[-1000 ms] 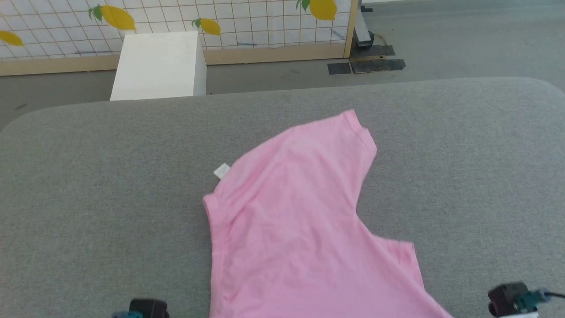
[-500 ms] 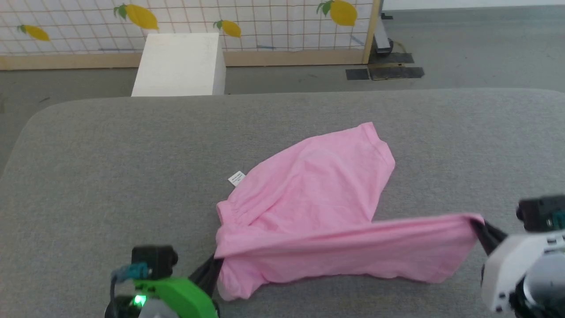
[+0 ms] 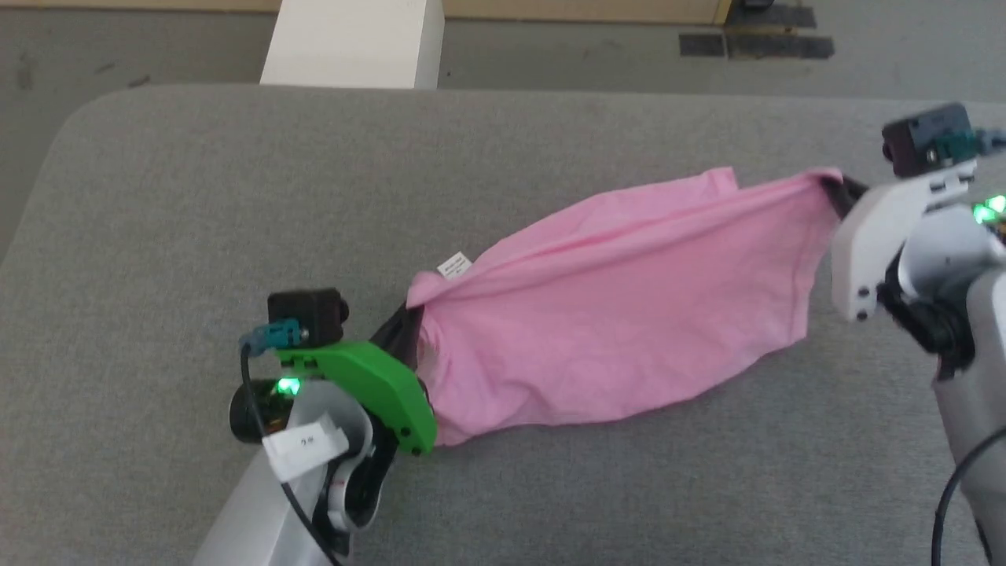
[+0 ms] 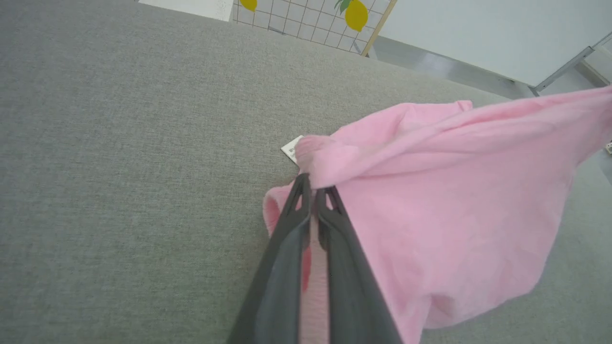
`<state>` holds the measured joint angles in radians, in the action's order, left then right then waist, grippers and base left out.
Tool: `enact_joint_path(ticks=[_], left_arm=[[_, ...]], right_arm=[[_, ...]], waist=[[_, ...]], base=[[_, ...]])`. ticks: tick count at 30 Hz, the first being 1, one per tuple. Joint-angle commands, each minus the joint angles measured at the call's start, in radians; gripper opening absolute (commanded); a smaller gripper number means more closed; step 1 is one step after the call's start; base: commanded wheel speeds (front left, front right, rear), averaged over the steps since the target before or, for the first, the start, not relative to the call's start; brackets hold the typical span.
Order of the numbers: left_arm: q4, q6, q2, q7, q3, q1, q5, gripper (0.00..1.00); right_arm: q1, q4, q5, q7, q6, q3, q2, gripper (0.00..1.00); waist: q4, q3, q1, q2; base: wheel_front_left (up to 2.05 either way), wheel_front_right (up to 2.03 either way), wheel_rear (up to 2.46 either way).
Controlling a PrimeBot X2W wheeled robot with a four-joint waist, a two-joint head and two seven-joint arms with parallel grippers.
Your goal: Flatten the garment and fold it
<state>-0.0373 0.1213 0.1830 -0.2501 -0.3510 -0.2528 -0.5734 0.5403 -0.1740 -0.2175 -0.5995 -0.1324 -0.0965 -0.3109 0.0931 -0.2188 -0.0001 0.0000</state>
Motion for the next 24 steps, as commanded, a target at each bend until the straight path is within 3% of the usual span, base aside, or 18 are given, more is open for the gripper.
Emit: enact_joint_path(ticks=[1,13,14,15,16,17,24], left_arm=[[-0.02,0.011,-0.009,0.013,0.006,-0.041,0.015,0.0],[-0.115,-0.013,-0.056,0.055,-0.015,-0.127,0.007,0.0],[-0.12,-0.017,-0.059,0.057,-0.015,-0.126,0.0,0.15],[-0.124,-0.024,-0.063,0.06,-0.017,-0.124,-0.007,0.69],[-0.128,-0.029,-0.065,0.063,-0.02,-0.122,-0.012,1.0],[-0.131,-0.031,-0.068,0.067,-0.02,-0.119,-0.015,1.0],[-0.116,-0.042,-0.055,0.101,-0.02,-0.061,-0.025,1.0]], right_arm=[[0.062,-0.049,0.014,0.02,0.002,-0.021,-0.016,0.0],[0.319,-0.382,-0.009,0.025,0.002,-0.162,-0.047,0.0],[0.325,-0.399,-0.015,0.02,0.002,-0.166,-0.047,0.0],[0.329,-0.418,-0.021,0.011,0.002,-0.171,-0.046,0.13],[0.331,-0.428,-0.027,0.01,0.002,-0.177,-0.045,0.54],[0.33,-0.44,-0.037,0.009,0.002,-0.18,-0.044,1.0],[0.271,-0.456,-0.107,0.079,0.002,-0.197,-0.056,1.0]], waist=[[0.056,-0.106,0.0001,0.0],[0.124,-0.215,0.0001,0.0],[0.126,-0.215,0.0001,0.0],[0.126,-0.212,0.0001,0.0],[0.126,-0.208,0.0001,0.0],[0.125,-0.199,0.0001,0.0],[0.105,-0.096,0.0001,0.0]], base=[[0.0,0.0,0.0],[0.0,0.0,0.0],[0.0,0.0,0.0],[0.0,0.0,0.0],[0.0,0.0,0.0],[0.0,0.0,0.0],[0.0,0.0,0.0]])
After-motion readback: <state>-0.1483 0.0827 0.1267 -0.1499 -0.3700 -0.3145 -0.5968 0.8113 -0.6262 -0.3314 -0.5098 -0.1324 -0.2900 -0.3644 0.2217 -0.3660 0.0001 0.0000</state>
